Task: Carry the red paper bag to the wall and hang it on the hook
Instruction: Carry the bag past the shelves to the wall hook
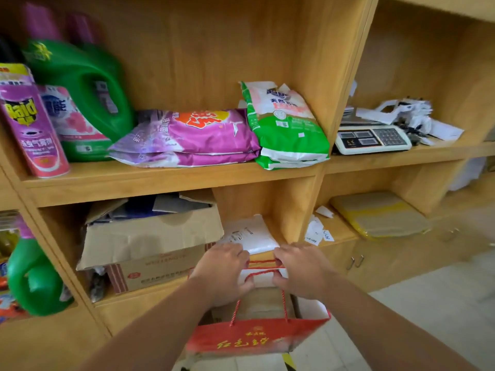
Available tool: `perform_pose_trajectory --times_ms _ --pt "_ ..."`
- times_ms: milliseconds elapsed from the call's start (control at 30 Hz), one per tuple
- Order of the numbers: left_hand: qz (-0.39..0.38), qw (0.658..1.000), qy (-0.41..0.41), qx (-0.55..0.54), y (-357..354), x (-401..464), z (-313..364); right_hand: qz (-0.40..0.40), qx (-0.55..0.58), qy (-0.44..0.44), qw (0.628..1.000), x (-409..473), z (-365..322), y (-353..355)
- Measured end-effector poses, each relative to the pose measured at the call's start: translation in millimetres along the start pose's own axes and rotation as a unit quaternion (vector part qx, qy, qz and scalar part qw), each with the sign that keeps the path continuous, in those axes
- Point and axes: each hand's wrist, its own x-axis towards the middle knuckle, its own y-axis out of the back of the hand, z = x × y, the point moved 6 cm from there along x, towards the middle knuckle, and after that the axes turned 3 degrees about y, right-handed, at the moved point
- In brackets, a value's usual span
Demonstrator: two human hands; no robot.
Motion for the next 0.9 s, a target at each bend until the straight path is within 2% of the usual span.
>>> perform_pose_trajectory --times_ms 333,667,900 --pt "0.026 0.983 -0.163 -0.075 17 107 35 0.016 -0.015 -0.182 0.983 -25 83 11" --pt "0.105 0.932 -0.321 -0.132 29 192 140 0.041 -0.066 -0.324 0.943 -106 163 26" --pt "0.161 0.903 -0.381 -0.114 49 243 219 0.112 -0.078 -0.376 0.917 -167 222 44"
